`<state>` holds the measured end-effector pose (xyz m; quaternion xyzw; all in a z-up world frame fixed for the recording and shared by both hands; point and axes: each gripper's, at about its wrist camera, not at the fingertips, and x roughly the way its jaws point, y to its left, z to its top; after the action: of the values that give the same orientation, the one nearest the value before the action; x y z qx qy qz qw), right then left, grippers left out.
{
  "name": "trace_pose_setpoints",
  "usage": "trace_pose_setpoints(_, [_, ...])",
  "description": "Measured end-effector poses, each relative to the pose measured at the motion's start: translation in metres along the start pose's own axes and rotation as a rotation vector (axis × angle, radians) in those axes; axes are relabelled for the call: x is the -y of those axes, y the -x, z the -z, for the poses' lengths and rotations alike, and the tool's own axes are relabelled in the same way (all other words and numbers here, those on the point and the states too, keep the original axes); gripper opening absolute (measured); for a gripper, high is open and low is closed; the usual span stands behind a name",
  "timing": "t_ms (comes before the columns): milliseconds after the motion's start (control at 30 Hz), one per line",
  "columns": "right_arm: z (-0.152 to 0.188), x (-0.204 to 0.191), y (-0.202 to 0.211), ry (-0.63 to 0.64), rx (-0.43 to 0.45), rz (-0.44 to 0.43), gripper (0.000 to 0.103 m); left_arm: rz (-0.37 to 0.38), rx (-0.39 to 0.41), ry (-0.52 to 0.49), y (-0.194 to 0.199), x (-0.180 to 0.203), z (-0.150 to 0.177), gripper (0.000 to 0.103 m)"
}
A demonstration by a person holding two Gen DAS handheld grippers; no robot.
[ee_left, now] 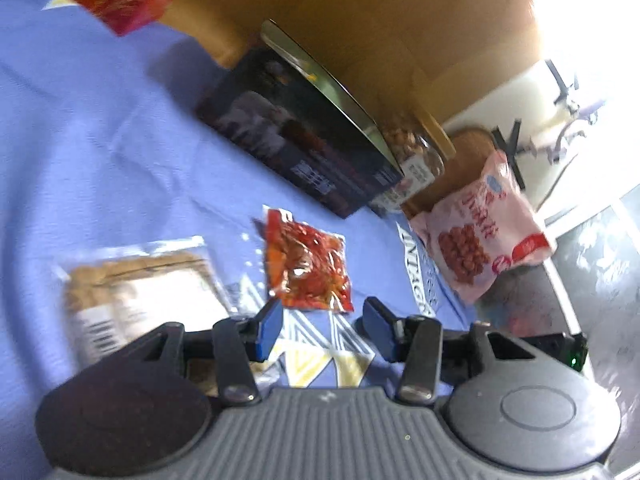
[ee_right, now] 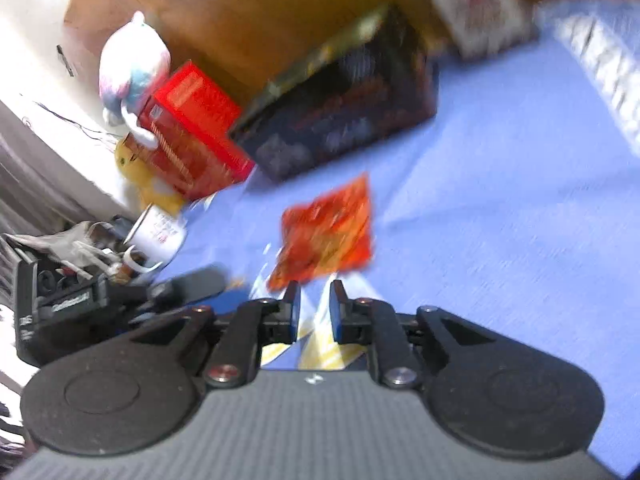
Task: Organize snacks
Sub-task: 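Move both grippers to the orange spicy snack pack and close on it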
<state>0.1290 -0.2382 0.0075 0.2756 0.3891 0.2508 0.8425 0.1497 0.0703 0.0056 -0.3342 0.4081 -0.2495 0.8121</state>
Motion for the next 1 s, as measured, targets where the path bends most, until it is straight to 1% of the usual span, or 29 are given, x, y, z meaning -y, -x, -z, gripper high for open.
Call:
trace_pose_setpoints(67, [-0.013, 0.011, 0.009, -0.026, 0.057, 0.030, 0.019, 0.004, 0.016, 0.011, 0.004, -0.002, -0.006, 0.050])
trace_pose_setpoints(133, [-0.024, 0.026, 0.010, -0.072, 0.073, 0.040, 0.020, -0.009, 0.025, 0.009, 0.001, -0.001, -0.012, 0.052])
trace_pose_setpoints(233, [-0.031, 0.035, -0.002, -0.103, 0.033, 0.027, 0.023, 0.000, 0.001, 0.007, -0.016, 0.000, -0.022, 0.056])
trace_pose_setpoints(267, [-0.032, 0.035, -0.007, -0.103, 0.017, 0.026, 0.026, -0.006, -0.010, 0.011, -0.022, -0.001, -0.023, 0.057])
trace_pose_setpoints(333, [-0.029, 0.032, -0.014, -0.086, 0.008, 0.017, 0.026, 0.000, -0.018, -0.007, -0.033, 0.000, -0.026, 0.056])
trace_pose_setpoints(400, [-0.030, 0.027, -0.025, -0.074, -0.013, -0.018, 0.027, 0.032, -0.028, 0.009, -0.041, -0.001, -0.026, 0.052])
trace_pose_setpoints(433, [-0.029, 0.025, -0.030, -0.080, -0.013, -0.036, 0.028, 0.056, -0.030, 0.015, -0.044, 0.000, -0.025, 0.047])
trace_pose_setpoints(467, [-0.028, 0.022, -0.033, -0.075, -0.003, -0.038, 0.028, 0.086, -0.045, 0.022, -0.047, -0.001, -0.024, 0.032])
trace_pose_setpoints(500, [-0.026, 0.020, -0.035, -0.060, 0.001, -0.052, 0.023, 0.113, -0.081, 0.038, -0.055, -0.002, -0.022, 0.024])
trace_pose_setpoints(533, [-0.023, 0.020, -0.035, -0.061, -0.020, -0.079, 0.005, 0.124, -0.100, 0.050, -0.061, -0.005, -0.018, 0.015])
trace_pose_setpoints(567, [-0.021, 0.019, -0.038, -0.063, -0.053, -0.067, 0.004, 0.129, -0.091, 0.054, -0.064, -0.008, -0.014, 0.013])
trace_pose_setpoints(600, [-0.022, 0.017, -0.034, -0.050, -0.032, -0.053, 0.005, 0.111, -0.083, 0.049, -0.065, -0.010, -0.011, 0.008])
trace_pose_setpoints(633, [-0.021, 0.017, -0.030, -0.039, -0.016, -0.068, 0.005, 0.093, -0.075, 0.033, -0.065, -0.010, -0.009, 0.003])
trace_pose_setpoints(733, [-0.020, 0.016, -0.026, -0.028, 0.003, -0.069, 0.005, 0.076, -0.041, 0.000, -0.052, -0.006, -0.009, 0.005])
trace_pose_setpoints(767, [-0.020, 0.016, -0.025, -0.024, 0.009, -0.070, 0.006, 0.072, -0.019, -0.015, -0.044, -0.004, -0.010, 0.010])
trace_pose_setpoints(800, [-0.020, 0.016, -0.025, -0.024, 0.011, -0.072, 0.008, 0.073, 0.013, -0.026, -0.034, -0.002, -0.012, 0.013])
trace_pose_setpoints(833, [-0.020, 0.016, -0.025, -0.025, 0.011, -0.073, 0.008, 0.069, 0.046, -0.028, -0.025, -0.001, -0.014, 0.020])
trace_pose_setpoints(867, [-0.020, 0.017, -0.025, -0.027, 0.010, -0.077, 0.008, 0.058, 0.079, -0.027, -0.017, -0.002, -0.016, 0.024])
trace_pose_setpoints(900, [-0.021, 0.017, -0.025, -0.027, 0.009, -0.082, 0.008, 0.040, 0.107, -0.025, -0.010, -0.003, -0.018, 0.024])
trace_pose_setpoints(933, [-0.020, 0.016, -0.025, -0.027, 0.011, -0.082, 0.008, 0.019, 0.118, -0.024, -0.008, -0.005, -0.021, 0.024])
trace_pose_setpoints(1000, [-0.020, 0.015, -0.026, -0.020, 0.015, -0.076, 0.008, -0.048, 0.100, -0.009, -0.012, -0.010, -0.023, 0.024])
